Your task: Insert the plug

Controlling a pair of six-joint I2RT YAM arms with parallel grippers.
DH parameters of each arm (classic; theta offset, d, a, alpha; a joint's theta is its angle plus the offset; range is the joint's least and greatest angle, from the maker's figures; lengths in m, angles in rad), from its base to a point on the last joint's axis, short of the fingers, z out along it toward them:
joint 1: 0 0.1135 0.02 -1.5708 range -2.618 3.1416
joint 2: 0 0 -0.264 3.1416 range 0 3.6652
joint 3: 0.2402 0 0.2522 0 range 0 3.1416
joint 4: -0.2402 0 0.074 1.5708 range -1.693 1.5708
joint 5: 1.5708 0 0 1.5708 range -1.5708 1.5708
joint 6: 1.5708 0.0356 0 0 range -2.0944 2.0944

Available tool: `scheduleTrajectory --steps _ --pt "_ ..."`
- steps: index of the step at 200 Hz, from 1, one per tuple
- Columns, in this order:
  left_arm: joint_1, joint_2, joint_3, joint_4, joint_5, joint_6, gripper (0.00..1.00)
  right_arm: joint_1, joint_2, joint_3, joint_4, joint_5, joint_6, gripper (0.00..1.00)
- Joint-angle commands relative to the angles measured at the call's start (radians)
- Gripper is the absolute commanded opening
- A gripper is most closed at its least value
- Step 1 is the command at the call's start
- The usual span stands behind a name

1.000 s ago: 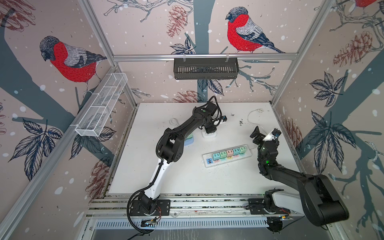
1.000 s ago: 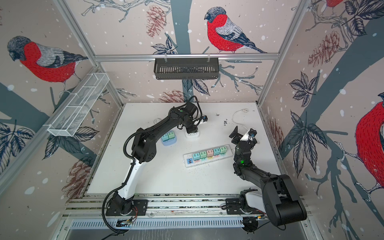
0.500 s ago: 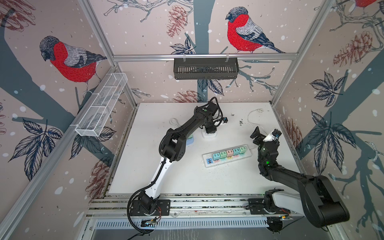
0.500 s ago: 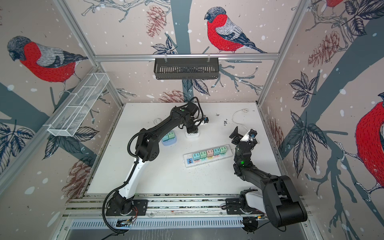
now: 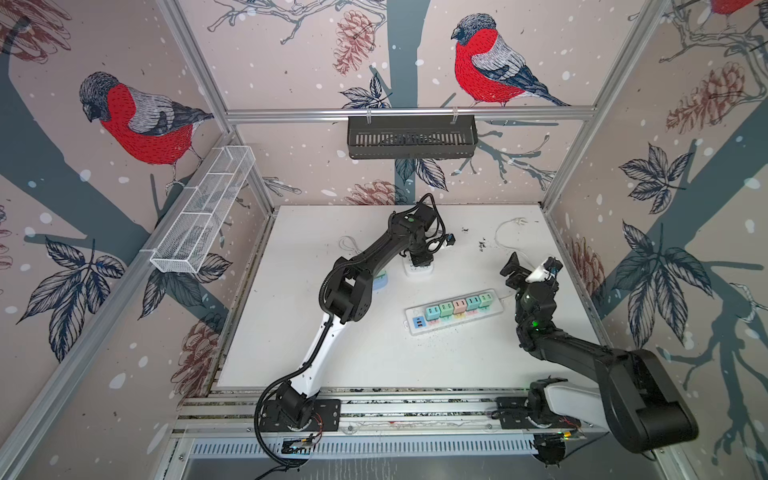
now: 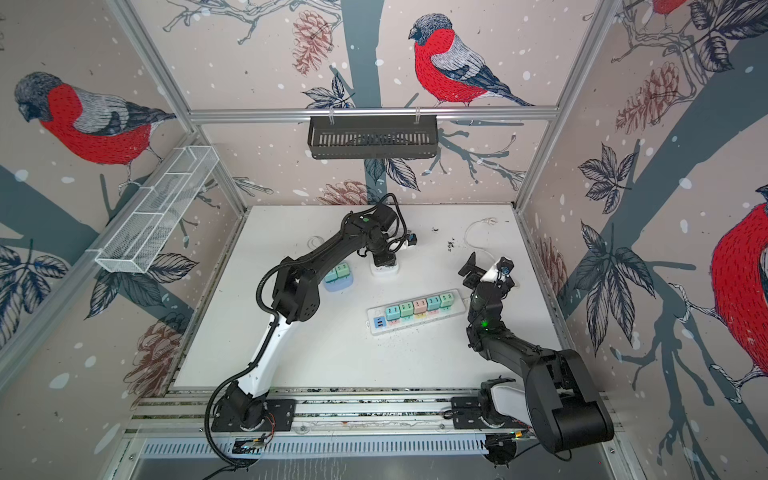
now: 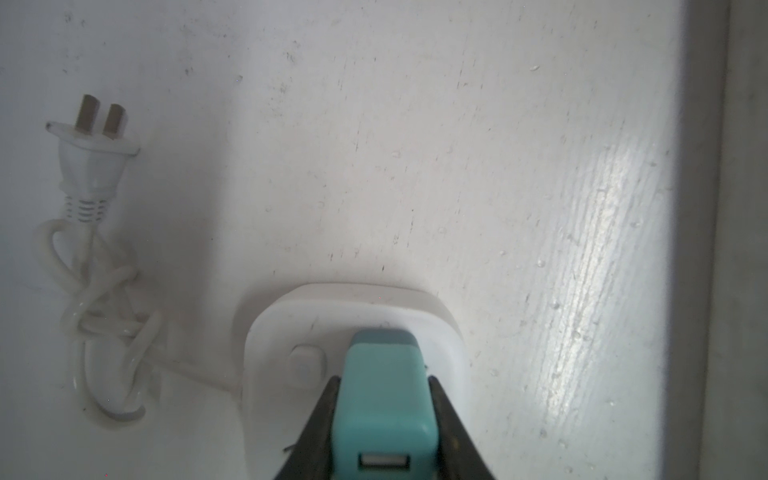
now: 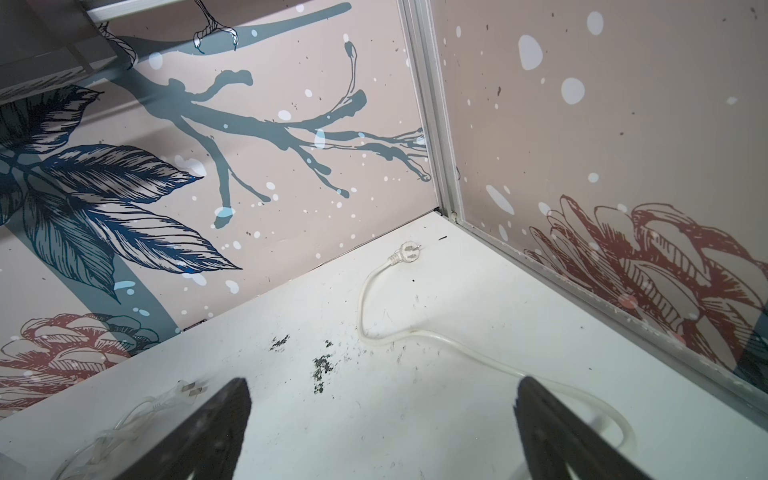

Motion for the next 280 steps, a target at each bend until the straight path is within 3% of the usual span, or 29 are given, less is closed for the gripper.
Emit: scheduleTrajectory --steps 1,27,49,79,100,130,146,160,187,211,235,254,266,280 --pt "0.002 -0.061 -0.011 -0.014 -0.025 -0.002 0.98 -0.002 0.005 0.012 -0.003 0.007 -0.01 1.0" --pt "0.001 -0.176 -0.045 0.001 0.044 0.0 0.98 -0.009 -0.013 0.024 -0.033 0.028 -0.011 1.0" --pt "0.001 -0.342 -0.183 0.092 0.099 -0.018 0.98 -0.037 -0.063 0.043 -0.102 0.0 0.015 1.0" --pt "0.003 -0.667 -0.568 0.427 0.038 -0.131 0.99 -0.075 -0.181 0.084 -0.252 -0.03 0.055 1.0" --pt "0.014 -0.957 -0.944 0.798 -0.04 -0.258 0.98 -0.092 -0.25 0.138 -0.392 -0.022 0.133 1.0" --pt "0.044 -1.354 -1.506 1.389 -0.362 -0.437 0.98 -0.109 -0.309 0.215 -0.485 -0.087 0.165 1.0" --pt "0.106 -1.513 -1.709 1.521 -0.423 -0.49 0.97 -0.114 -0.307 0.23 -0.47 -0.063 0.142 1.0" --pt "0.224 -1.597 -1.805 1.536 -0.439 -0.601 0.97 -0.126 -0.269 0.239 -0.475 -0.006 0.067 1.0" --pt "0.482 -1.631 -1.994 1.661 -0.547 -0.812 0.97 -0.187 -0.152 0.162 -0.375 0.039 -0.009 0.99" --pt "0.643 -1.516 -2.141 1.89 -0.542 -0.931 0.97 -0.239 -0.035 0.046 -0.166 -0.061 -0.036 1.0" --pt "0.665 -1.337 -2.105 1.964 -0.536 -0.902 0.97 -0.241 0.107 0.04 -0.089 -0.028 -0.081 0.99" --pt "0.675 -1.182 -2.024 1.956 -0.461 -0.899 0.97 -0.239 0.195 0.07 -0.075 -0.028 -0.081 1.0" --pt "0.674 -1.176 -1.992 1.899 -0.358 -0.849 0.97 -0.231 0.213 0.078 -0.064 -0.049 -0.09 1.0" --pt "0.675 -1.201 -2.031 1.953 -0.381 -0.89 0.97 -0.219 0.218 0.077 -0.044 -0.092 -0.13 1.0"
